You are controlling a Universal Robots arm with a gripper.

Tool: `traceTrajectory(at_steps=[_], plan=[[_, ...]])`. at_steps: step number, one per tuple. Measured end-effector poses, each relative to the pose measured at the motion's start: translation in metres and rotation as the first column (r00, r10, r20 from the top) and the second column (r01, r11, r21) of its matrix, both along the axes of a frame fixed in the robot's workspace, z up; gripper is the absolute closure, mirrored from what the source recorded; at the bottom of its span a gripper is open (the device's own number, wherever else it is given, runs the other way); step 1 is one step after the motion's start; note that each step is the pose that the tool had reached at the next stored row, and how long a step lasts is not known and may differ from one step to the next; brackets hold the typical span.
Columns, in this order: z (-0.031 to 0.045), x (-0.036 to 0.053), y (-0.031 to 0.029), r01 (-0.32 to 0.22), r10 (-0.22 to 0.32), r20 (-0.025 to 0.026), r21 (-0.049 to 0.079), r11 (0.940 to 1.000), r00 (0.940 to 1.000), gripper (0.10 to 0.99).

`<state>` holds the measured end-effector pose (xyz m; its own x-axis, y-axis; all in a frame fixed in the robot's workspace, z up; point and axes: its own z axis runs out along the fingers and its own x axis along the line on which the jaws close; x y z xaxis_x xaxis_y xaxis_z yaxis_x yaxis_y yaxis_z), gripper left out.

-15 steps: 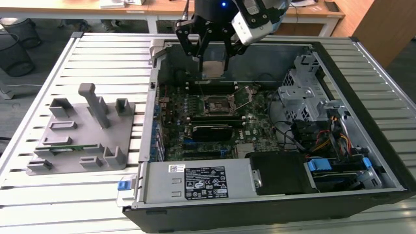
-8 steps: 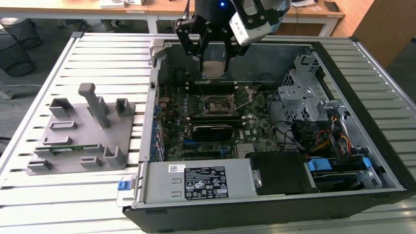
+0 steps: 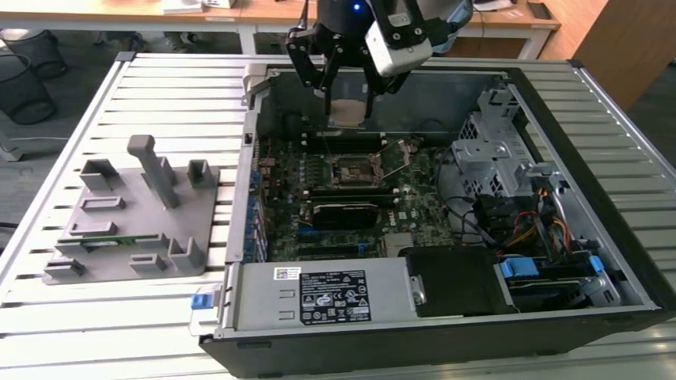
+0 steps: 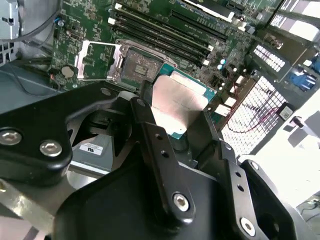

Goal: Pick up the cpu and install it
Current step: 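Place the cpu into insertion slot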

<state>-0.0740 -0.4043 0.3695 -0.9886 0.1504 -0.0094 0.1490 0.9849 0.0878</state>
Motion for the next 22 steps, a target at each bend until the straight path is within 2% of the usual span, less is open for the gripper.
traceTrajectory(at_steps=[5, 8, 12, 17, 22], plan=[[-0.0001, 0.0, 0.0012, 0.057, -0.057, 0.0003, 0.0, 0.9984, 0.9984, 0.561], [-0.0002, 0.0, 0.0018, 0.107, -0.107, 0.0007, -0.001, 0.9943, 0.9943, 0.561], [-0.0003, 0.0, 0.0023, 0.146, -0.146, 0.0012, -0.001, 0.9893, 0.9893, 0.561], [-0.0005, 0.0, 0.0029, 0.199, -0.199, 0.0017, -0.001, 0.98, 0.98, 0.561], [-0.0006, 0.0, 0.0034, 0.255, -0.255, 0.0023, -0.001, 0.9669, 0.9669, 0.561]])
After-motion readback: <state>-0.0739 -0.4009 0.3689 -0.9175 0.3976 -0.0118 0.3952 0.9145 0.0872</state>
